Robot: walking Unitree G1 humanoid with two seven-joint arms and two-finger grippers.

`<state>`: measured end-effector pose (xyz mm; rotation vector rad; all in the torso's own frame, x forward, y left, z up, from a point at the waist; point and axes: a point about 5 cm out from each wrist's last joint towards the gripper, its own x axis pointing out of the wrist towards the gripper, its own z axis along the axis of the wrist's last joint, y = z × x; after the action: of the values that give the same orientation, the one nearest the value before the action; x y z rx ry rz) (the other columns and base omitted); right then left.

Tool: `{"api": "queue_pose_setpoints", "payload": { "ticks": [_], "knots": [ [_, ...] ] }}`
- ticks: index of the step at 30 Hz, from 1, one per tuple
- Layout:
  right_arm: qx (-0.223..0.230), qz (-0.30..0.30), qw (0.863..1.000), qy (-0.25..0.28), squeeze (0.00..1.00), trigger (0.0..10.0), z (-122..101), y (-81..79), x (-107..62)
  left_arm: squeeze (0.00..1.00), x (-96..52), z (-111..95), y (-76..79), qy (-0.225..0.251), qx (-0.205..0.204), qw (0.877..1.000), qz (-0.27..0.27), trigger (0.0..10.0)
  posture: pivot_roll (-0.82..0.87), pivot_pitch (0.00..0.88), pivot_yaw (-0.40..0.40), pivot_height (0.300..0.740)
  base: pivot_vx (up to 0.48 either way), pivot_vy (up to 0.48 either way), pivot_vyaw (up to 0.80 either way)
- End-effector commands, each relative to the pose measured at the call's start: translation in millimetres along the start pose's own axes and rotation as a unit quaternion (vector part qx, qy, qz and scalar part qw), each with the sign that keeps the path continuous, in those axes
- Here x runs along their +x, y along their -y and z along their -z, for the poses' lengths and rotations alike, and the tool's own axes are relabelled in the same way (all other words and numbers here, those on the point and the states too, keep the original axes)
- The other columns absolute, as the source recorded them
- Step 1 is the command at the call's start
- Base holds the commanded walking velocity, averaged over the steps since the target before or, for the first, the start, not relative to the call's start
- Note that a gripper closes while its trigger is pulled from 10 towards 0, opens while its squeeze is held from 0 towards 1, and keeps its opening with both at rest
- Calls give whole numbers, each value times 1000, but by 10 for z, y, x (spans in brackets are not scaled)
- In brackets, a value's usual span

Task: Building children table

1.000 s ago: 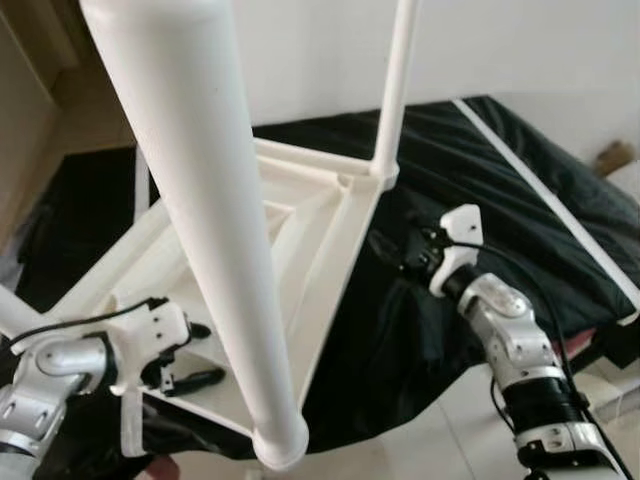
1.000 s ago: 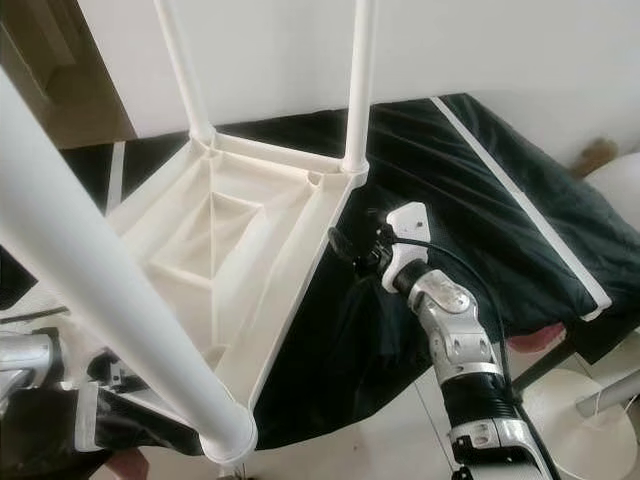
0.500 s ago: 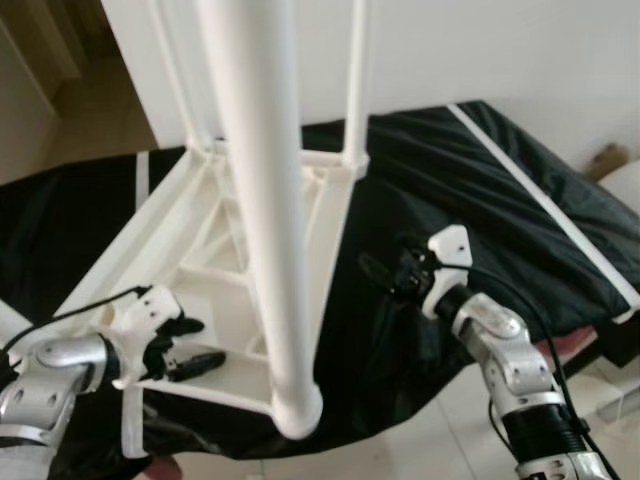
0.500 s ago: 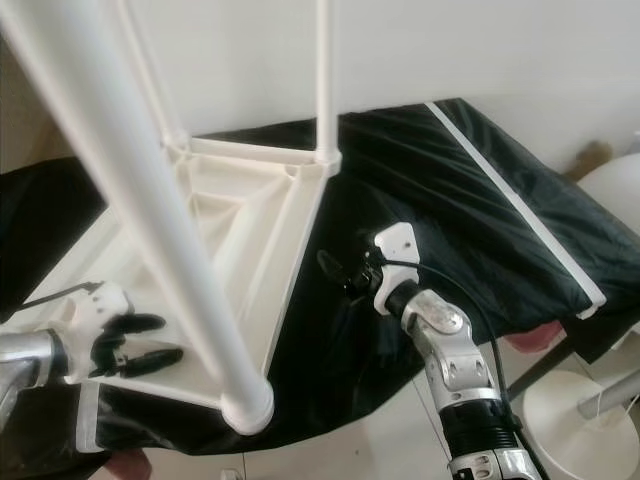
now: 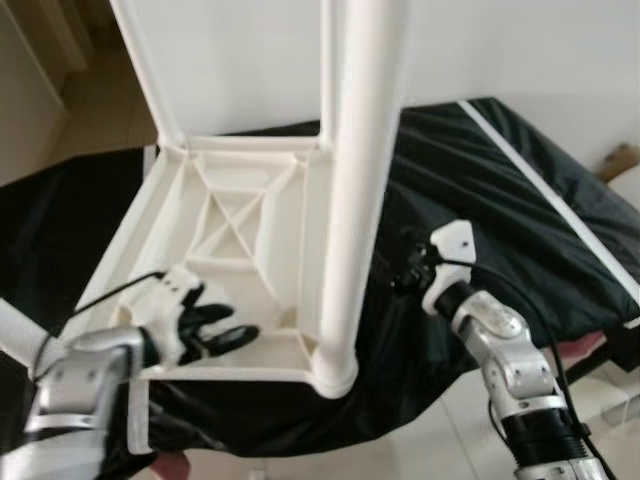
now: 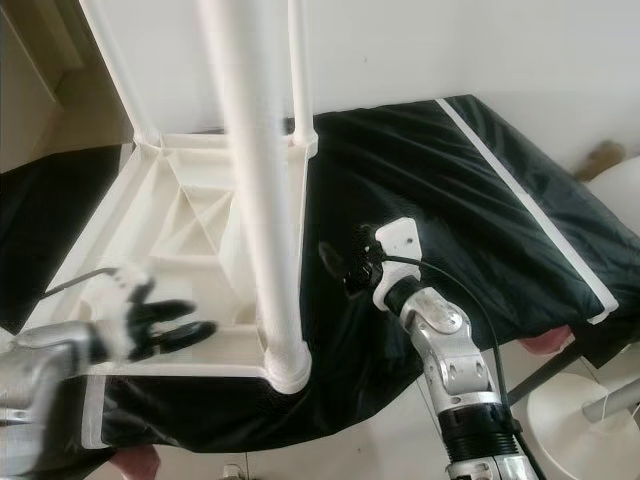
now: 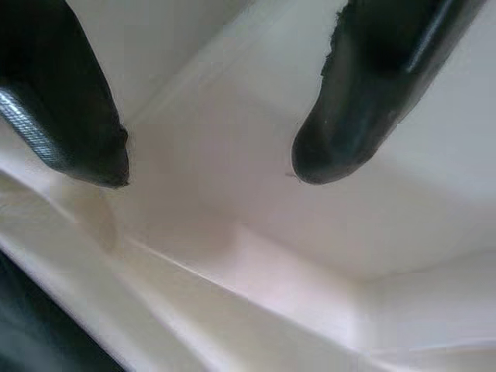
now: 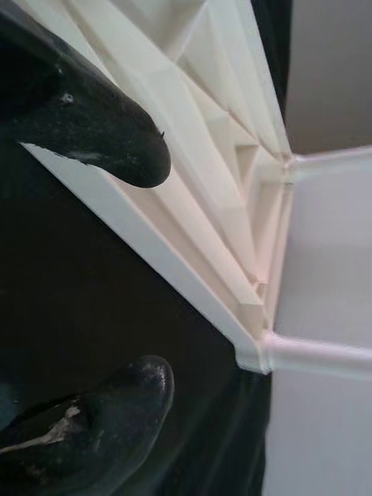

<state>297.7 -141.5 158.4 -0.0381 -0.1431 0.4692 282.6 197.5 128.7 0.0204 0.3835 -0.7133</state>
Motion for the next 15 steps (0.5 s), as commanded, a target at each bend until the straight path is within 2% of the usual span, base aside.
{"api": "queue_pose_setpoints", "payload": {
  "ticks": [1,2,4,6,7,8,11,14,15],
  "knots": [
    [6,5,1000,-13,0,10000,72,-43,-163,0,11,-71,-44,19,16,992,-123,10000,45,61,25,740,0,0,0],
    [6,5,1000,-13,0,10000,72,-43,-163,0,11,-71,-44,19,16,992,-123,10000,45,61,25,740,0,0,0],
    [10,0,1000,-22,0,10000,103,-65,-247,0,30,-125,84,41,10,996,-74,10000,42,59,27,740,0,0,0],
    [12,4,1000,-23,0,10000,108,-56,-265,0,25,-146,120,45,6,997,-59,10000,42,59,27,740,0,0,0],
    [11,8,1000,-28,0,10000,121,-38,-308,0,14,-193,216,65,28,997,-21,10000,40,58,27,740,0,0,0],
    [11,8,1000,-28,0,10000,121,-38,-308,0,14,-193,216,65,28,997,-21,10000,40,58,27,740,0,0,0],
    [12,10,999,-37,0,10000,131,-16,-394,0,-21,-255,465,96,75,990,70,10000,35,55,29,740,0,0,0],
    [13,9,999,-37,0,10000,126,-19,-406,0,-27,-257,513,96,79,989,84,10000,35,55,29,740,0,0,0],
    [16,-3,999,-37,1000,10000,108,-26,-438,0,-37,-279,593,105,81,986,103,10000,28,52,37,740,0,0,0]
  ]
}}
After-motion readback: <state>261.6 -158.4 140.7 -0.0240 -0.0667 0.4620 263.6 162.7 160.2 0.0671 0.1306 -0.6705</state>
